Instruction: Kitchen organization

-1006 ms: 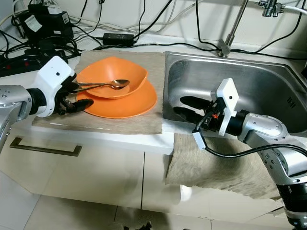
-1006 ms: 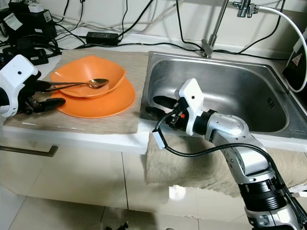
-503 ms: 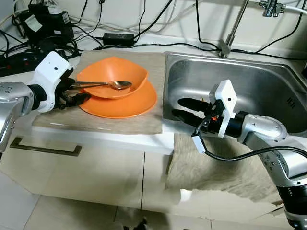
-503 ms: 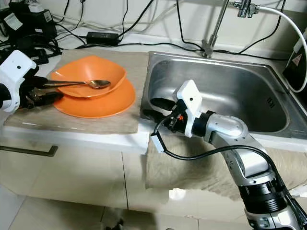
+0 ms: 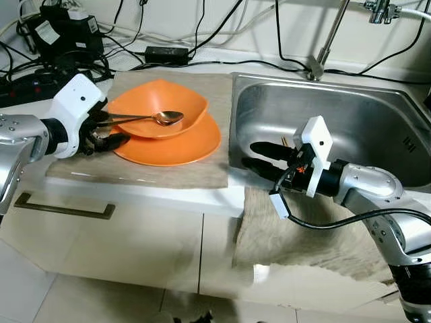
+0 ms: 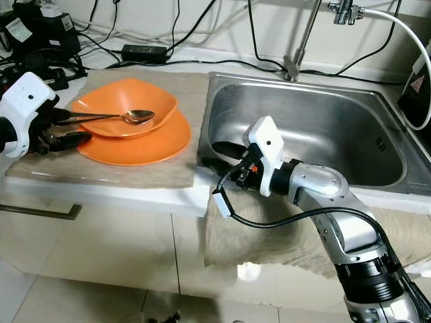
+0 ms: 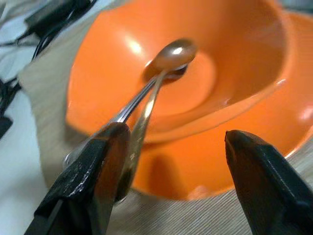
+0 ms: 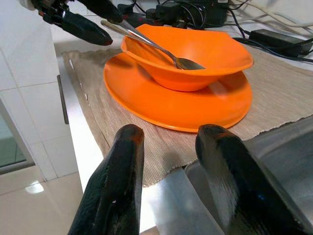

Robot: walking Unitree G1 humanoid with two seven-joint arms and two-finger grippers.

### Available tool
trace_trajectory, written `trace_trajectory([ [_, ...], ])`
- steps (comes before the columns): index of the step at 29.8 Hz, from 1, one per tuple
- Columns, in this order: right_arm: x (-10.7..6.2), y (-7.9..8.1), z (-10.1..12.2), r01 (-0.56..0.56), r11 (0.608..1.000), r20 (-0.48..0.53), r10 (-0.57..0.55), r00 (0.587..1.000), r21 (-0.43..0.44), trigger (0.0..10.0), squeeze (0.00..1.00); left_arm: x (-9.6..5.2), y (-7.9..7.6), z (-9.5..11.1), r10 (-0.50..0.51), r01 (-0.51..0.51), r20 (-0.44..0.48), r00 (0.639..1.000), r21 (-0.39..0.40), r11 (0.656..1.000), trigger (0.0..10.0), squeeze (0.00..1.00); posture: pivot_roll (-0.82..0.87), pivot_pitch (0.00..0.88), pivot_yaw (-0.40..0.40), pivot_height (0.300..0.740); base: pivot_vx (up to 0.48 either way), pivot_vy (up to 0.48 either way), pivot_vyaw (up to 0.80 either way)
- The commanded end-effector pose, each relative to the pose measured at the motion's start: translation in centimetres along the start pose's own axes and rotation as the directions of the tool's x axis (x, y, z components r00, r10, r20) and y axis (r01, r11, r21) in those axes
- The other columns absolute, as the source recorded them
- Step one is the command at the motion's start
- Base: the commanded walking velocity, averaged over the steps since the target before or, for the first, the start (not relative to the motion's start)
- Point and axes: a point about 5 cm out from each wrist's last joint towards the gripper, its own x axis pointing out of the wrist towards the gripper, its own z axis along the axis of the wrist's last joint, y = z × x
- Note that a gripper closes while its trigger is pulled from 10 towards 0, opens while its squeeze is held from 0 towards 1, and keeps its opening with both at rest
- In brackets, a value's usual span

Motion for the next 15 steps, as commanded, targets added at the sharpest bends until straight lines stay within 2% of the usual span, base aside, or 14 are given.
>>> trace_trajectory([
  [1,-0.2,0.1,0.7,-0.013,0.999,0.009,0.013,1.0,-0.032,10.0,0.0,-0.6,-0.3,1.1,-0.02,0.019,0.032,0.999,0.044,0.999,10.0,0.0,-0.02,0.0,-0.035,0.74,0.0,0.0,0.0],
  [7,-0.2,0.1,0.6,-0.014,0.999,0.007,0.015,1.0,-0.034,10.0,0.0,-1.1,0.3,2.0,0.019,-0.022,0.064,0.998,0.051,0.998,10.0,0.0,-0.02,0.0,-0.037,0.74,0.0,0.0,0.0],
  [10,-0.1,0.1,0.6,-0.018,0.999,0.004,0.019,1.0,-0.035,10.0,0.0,-0.7,1.0,1.0,0.069,-0.069,0.01,0.998,0.031,0.997,10.0,0.0,-0.02,0.0,-0.039,0.74,0.0,0.0,0.0],
  [15,-0.1,0.3,0.6,-0.028,0.999,0.007,0.028,1.0,-0.032,10.0,0.0,-0.3,1.2,-0.3,0.087,-0.087,-0.036,0.996,0.006,0.996,10.0,0.0,-0.02,0.0,-0.036,0.74,0.0,0.0,0.0],
])
